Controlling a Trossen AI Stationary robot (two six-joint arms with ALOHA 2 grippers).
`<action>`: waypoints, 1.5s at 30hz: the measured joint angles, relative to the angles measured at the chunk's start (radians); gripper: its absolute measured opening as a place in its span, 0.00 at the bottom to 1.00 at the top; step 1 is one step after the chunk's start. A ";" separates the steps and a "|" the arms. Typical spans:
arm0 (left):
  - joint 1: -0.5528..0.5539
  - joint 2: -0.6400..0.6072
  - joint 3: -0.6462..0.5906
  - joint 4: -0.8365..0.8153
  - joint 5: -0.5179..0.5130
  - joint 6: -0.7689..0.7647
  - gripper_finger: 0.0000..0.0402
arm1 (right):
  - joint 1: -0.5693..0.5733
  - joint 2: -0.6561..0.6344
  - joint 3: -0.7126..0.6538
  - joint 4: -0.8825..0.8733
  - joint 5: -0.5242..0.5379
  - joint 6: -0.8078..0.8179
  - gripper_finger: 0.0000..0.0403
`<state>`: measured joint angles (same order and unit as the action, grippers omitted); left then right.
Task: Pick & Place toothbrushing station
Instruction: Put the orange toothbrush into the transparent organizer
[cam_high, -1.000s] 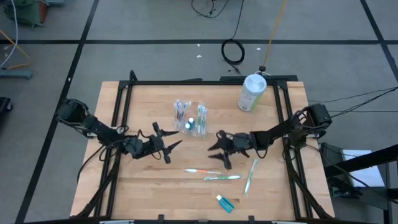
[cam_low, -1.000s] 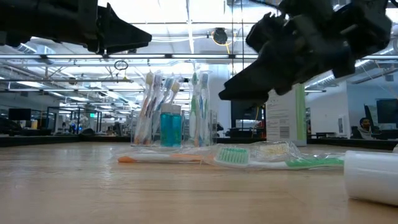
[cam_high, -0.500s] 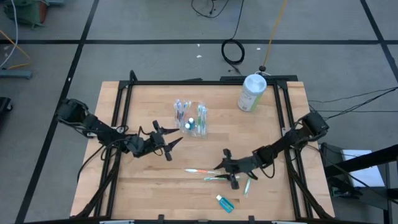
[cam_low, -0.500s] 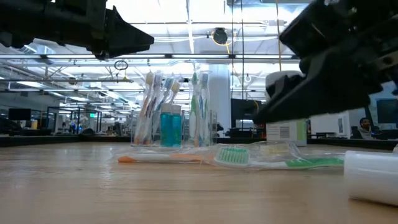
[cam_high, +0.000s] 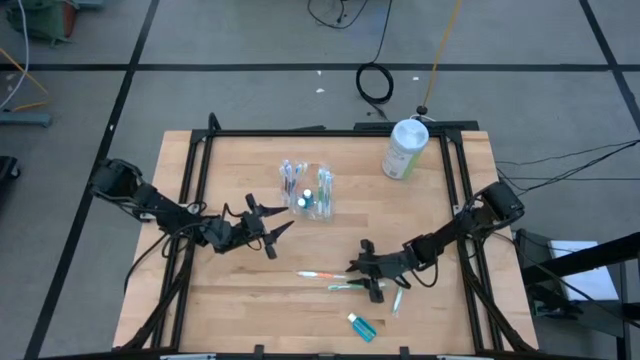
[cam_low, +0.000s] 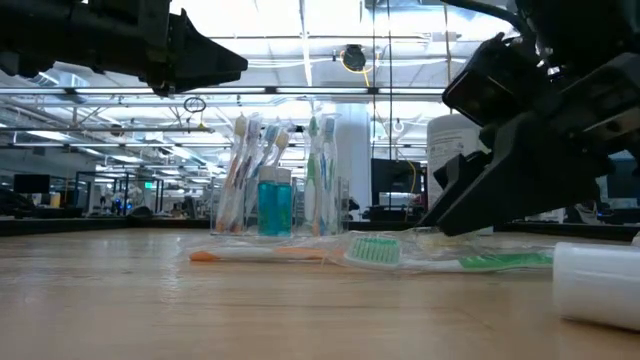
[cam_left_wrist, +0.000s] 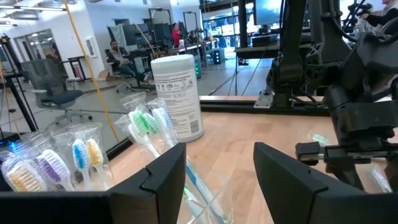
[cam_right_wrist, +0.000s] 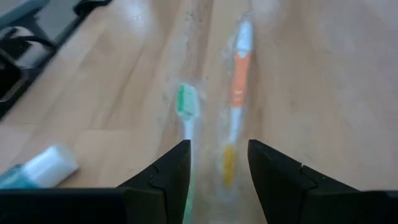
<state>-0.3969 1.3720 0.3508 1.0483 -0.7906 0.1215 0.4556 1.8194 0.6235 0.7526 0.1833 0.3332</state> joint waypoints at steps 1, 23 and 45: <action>0.000 0.000 0.000 0.000 0.000 0.000 0.48 | 0.000 0.000 0.000 0.001 -0.023 0.007 0.39; 0.000 0.000 0.000 -0.001 0.000 0.000 0.48 | -0.010 0.001 -0.002 -0.056 -0.001 -0.013 0.20; 0.000 0.000 0.000 -0.001 0.000 0.000 0.48 | -0.051 -0.065 0.018 -0.053 0.003 -0.223 0.07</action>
<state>-0.3967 1.3720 0.3511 1.0477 -0.7906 0.1219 0.4050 1.7543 0.6412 0.6995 0.1864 0.1099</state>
